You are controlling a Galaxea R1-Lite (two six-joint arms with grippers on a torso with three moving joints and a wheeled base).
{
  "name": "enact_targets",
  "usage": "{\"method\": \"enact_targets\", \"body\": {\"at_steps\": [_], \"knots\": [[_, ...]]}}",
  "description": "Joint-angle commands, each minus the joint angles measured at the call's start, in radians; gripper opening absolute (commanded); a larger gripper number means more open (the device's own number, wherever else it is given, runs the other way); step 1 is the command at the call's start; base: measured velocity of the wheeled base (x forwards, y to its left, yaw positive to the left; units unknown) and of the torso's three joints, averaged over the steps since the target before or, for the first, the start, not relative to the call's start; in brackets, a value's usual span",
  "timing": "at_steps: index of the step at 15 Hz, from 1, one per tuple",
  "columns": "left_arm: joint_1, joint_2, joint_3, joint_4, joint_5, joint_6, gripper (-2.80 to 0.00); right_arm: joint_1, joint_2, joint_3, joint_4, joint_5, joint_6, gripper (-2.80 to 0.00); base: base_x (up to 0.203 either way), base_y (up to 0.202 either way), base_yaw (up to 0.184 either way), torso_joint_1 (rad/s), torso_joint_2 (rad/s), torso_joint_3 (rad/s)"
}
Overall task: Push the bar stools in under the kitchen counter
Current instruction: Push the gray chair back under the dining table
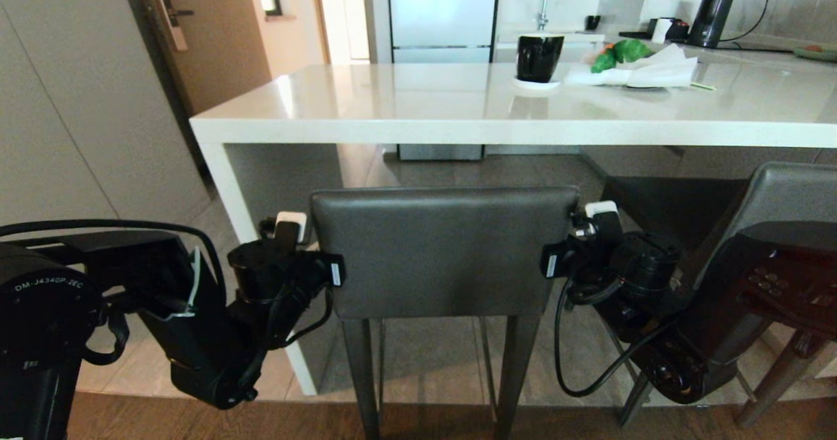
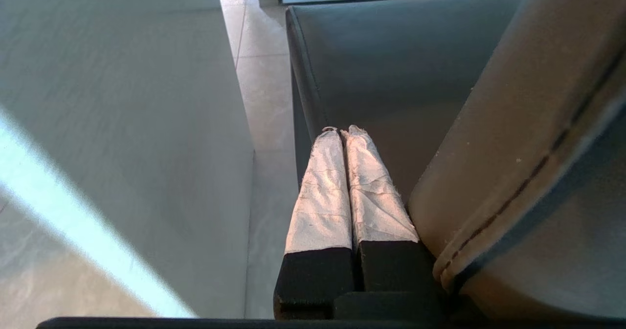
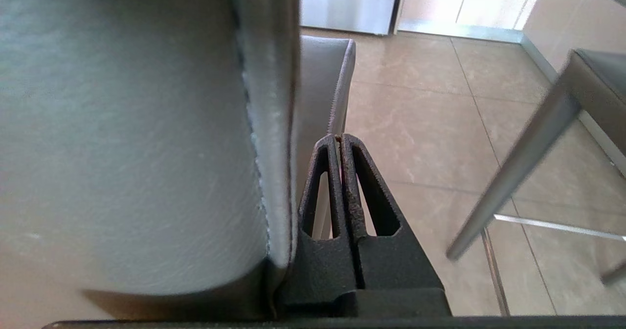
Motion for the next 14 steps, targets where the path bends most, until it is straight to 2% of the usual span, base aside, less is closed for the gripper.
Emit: {"method": "enact_targets", "body": {"at_steps": [1,7,10,14], "knots": [[0.0,-0.001,0.0,-0.008,0.001,-0.001,-2.8,0.0,-0.002,0.0,-0.007,-0.001,-0.002,-2.8,0.189,0.0,0.001,0.007,0.01,0.002],[0.0,-0.003,0.001,-0.008,0.001,-0.001,-2.8,0.002,-0.003,-0.001,-0.007,0.0,-0.003,-2.8,0.189,0.0,0.002,0.003,0.0,0.002],[0.004,0.001,0.017,-0.045,0.0,-0.001,-2.8,0.006,-0.004,0.021,-0.008,-0.003,-0.004,-2.8,0.171,0.0,0.003,0.003,0.0,0.0],[0.017,0.001,0.091,-0.055,-0.002,-0.002,-2.8,0.004,-0.01,0.072,-0.018,-0.006,0.001,-2.8,0.023,0.0,0.0,0.003,0.0,0.001]]}}
